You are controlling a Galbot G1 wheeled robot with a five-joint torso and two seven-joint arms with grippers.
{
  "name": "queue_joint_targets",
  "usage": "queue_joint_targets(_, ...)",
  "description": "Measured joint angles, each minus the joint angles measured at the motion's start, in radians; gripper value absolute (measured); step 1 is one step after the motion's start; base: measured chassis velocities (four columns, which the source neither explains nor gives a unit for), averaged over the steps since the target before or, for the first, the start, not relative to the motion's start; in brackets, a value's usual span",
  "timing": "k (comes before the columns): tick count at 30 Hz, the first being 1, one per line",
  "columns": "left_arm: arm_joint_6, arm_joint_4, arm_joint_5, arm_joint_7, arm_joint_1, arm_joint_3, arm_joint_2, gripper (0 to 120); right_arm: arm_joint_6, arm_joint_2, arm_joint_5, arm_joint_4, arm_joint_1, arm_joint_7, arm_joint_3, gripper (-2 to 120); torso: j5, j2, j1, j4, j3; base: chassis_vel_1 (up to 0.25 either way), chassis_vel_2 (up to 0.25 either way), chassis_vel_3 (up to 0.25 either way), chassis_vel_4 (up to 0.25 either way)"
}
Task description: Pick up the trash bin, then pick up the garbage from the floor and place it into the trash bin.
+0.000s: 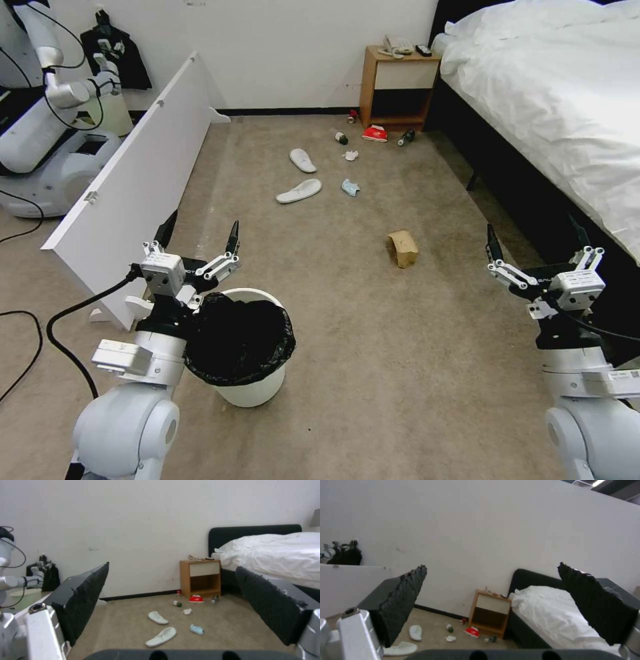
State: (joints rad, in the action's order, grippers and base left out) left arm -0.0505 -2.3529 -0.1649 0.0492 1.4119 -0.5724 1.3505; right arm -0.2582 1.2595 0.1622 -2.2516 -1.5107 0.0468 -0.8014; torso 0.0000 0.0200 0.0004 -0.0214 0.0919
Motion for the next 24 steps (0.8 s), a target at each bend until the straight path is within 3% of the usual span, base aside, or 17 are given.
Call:
queue_joint_targets(12, -0.009, 0.002, -0.003, 0.0, 0.0, 0.0, -0.001, 100, 0.0, 0.002, 0.0, 0.003, 0.003, 0.001, 0.0, 100, 0.0, 0.0, 0.0, 0.0, 0.0, 0.0, 0.0, 0.0, 0.0)
queue_joint_targets(14, -0.073, -0.012, -0.013, -0.03, 0.001, 0.0, -0.007, 100, 0.0, 0.002, 0.001, 0.004, 0.006, 0.001, 0.0, 100, 0.0, 0.0, 0.0, -0.0001, 0.0, 0.0, 0.0, 0.0, 0.0)
queue_joint_targets(15, -0.073, -0.012, -0.013, -0.03, 0.001, 0.0, -0.007, 100, 0.0, 0.002, 0.001, 0.004, 0.006, 0.001, 0.0, 100, 0.0, 0.0, 0.0, -0.0001, 0.0, 0.0, 0.0, 0.0, 0.0)
queue_joint_targets(17, -0.147, -0.026, -0.027, -0.089, -0.003, -0.001, -0.012, 100, 0.001, 0.002, 0.002, 0.004, 0.008, 0.001, 0.0, 100, 0.0, 0.0, 0.0, 0.0, 0.0, 0.0, 0.0, 0.0, 0.0)
queue_joint_targets(18, -0.147, -0.026, -0.027, -0.089, -0.003, -0.001, -0.012, 100, 0.001, 0.002, 0.002, 0.004, 0.008, 0.001, 0.0, 100, 0.0, 0.0, 0.0, 0.0, 0.0, 0.0, 0.0, 0.0, 0.0)
queue_joint_targets(19, -0.221, -0.035, -0.05, -0.149, -0.01, -0.004, -0.018, 100, 0.001, 0.002, 0.002, 0.005, 0.009, 0.001, 0.0, 100, 0.0, 0.0, 0.0, 0.0001, 0.0, 0.0, 0.0, 0.0, 0.0)
queue_joint_targets(20, -0.334, -0.048, -0.09, -0.229, -0.024, -0.009, -0.027, 99, 0.001, 0.003, 0.002, 0.007, 0.01, 0.001, 0.001, 100, 0.0, 0.0, 0.0, 0.0, 0.0, 0.0, 0.0, 0.0, 0.0)
queue_joint_targets(21, -0.334, -0.048, -0.09, -0.229, -0.024, -0.009, -0.027, 99, 0.001, 0.003, 0.002, 0.007, 0.01, 0.001, 0.001, 100, 0.0, 0.0, 0.0, 0.0, 0.0, 0.0, 0.0, 0.0, 0.0)
queue_joint_targets(24, -0.59, -0.078, -0.232, -0.384, -0.054, -0.025, -0.044, 99, 0.001, 0.008, 0.001, 0.01, 0.012, 0.001, 0.003, 100, -0.0001, 0.0, 0.0, 0.0, 0.0, 0.0, 0.0, 0.0, 0.0)
